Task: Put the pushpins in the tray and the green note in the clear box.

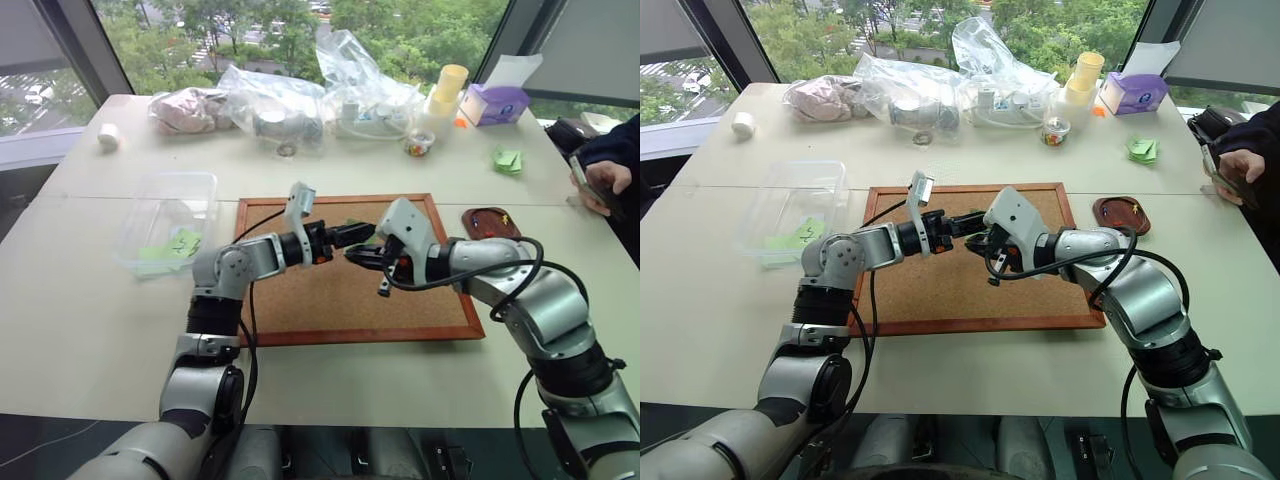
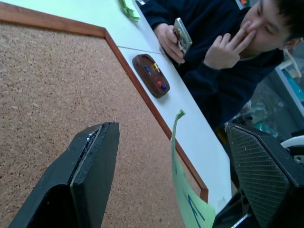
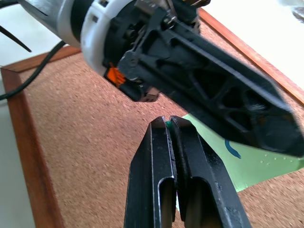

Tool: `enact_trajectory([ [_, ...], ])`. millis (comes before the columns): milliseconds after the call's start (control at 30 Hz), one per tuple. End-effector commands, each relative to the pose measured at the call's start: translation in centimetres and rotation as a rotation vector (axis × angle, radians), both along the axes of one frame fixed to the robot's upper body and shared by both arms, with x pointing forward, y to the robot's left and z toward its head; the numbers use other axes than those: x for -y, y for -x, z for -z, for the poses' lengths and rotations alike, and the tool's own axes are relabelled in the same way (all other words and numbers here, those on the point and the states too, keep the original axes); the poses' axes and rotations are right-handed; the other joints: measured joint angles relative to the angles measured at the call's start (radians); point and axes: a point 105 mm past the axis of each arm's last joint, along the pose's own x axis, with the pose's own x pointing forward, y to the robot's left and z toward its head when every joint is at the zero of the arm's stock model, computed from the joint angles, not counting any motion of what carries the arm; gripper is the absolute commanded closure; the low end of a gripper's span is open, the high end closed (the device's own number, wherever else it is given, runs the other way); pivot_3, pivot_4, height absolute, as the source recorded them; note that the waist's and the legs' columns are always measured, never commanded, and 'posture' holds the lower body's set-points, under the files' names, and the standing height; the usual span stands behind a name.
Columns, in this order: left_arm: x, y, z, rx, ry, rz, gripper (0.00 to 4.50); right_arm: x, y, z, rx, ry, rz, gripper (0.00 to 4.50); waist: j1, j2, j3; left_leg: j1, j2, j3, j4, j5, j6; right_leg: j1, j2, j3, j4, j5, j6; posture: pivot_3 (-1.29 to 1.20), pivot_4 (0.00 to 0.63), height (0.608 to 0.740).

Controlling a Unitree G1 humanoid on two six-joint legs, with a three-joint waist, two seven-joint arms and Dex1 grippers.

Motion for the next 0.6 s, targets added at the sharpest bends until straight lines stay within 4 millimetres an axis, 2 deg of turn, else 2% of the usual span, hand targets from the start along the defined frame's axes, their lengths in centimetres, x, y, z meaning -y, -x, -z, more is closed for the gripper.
enact_trajectory([
  [33,0.2,-0.1,-0.4,0.023,-0.012,-0.001,1.9,-0.4,0.3,-1.5,0.073,-0.004,-0.022,4.5,0.0,0.0,0.0,0.0,0.0,0.0,0.0,0.0,0.0,0.0,0.0,0.0,0.0,0.0,0.0,0.0,0.15,0.74],
  [200,-0.3,-0.3,-0.6,0.035,-0.014,-0.023,4.46,-0.3,0.2,-1.4,0.076,-0.006,-0.012,4.5,0.001,0.0,0.0,0.0,0.0,0.0,0.0,0.0,0.0,0.0,0.0,0.0,0.0,0.0,0.0,0.0,0.15,0.74],
  [367,-1.0,-0.3,-0.7,0.079,-0.055,-0.039,4.46,-0.2,0.0,-1.7,0.087,-0.003,-0.008,4.5,0.001,0.0,0.0,0.0,0.0,0.0,0.0,0.0,0.0,0.0,0.0,0.0,0.0,0.0,0.0,0.0,0.15,0.74],
  [467,-2.2,-1.2,-0.4,0.151,-0.116,-0.096,4.46,0.8,-0.2,-2.8,0.114,-0.009,0.011,4.5,0.001,0.0,0.0,0.0,0.0,0.0,0.0,0.0,0.0,0.0,0.0,0.0,0.0,0.0,0.0,0.0,0.15,0.74],
  [600,-3.6,-1.6,0.9,0.205,-0.193,-0.15,4.46,5.0,-2.5,-5.4,0.148,-0.086,0.208,4.5,0.001,0.0,0.0,0.0,0.0,0.001,0.0,0.0,-0.001,0.0,0.0,0.0,0.0,0.0,0.0,0.0,0.15,0.74],
])
